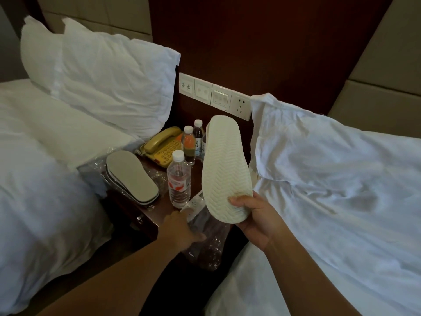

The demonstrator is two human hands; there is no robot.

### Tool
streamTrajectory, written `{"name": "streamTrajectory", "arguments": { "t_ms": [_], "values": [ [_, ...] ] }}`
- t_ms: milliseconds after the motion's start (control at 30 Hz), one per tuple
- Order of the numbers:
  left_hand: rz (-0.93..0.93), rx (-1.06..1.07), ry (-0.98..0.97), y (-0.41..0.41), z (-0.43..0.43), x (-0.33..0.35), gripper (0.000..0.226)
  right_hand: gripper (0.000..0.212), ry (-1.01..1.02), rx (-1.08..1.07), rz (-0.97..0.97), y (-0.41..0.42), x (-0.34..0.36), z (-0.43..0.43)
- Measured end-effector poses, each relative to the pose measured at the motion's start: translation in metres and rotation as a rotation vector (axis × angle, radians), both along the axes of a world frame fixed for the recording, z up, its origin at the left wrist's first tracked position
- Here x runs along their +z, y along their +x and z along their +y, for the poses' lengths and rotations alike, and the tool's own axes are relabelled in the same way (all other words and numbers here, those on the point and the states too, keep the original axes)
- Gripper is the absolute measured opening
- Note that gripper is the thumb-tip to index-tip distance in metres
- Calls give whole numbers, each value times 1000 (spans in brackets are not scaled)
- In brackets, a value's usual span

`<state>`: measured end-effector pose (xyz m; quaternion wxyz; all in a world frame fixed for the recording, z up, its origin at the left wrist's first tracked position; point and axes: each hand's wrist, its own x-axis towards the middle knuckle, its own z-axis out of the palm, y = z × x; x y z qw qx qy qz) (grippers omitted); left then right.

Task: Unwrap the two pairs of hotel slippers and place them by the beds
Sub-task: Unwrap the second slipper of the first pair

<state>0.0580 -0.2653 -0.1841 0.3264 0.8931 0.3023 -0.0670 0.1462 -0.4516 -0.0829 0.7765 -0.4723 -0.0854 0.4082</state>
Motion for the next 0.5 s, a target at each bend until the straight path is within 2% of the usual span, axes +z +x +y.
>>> {"name": "streamTrajectory", "arguments": {
  "t_ms": [67,133,200,267,400,500],
  "values": [
    [-65,19,38,0,2,7,104,54,-5,-14,2,0,-1,3],
    [-182,52,92,-2,6,14,88,55,-16,-25,3,-2,-2,5],
    [-343,59,69,-4,10,23,70,55,-27,-32,2,-5,-3,8],
    [-512,12,41,-7,14,36,61,56,-37,-36,-3,-10,-3,10],
    [-744,-125,152,-20,26,79,70,46,-25,-38,-40,-22,4,15],
    [-809,-269,365,-32,40,111,85,54,26,-21,-82,-32,18,20]
  ]
}}
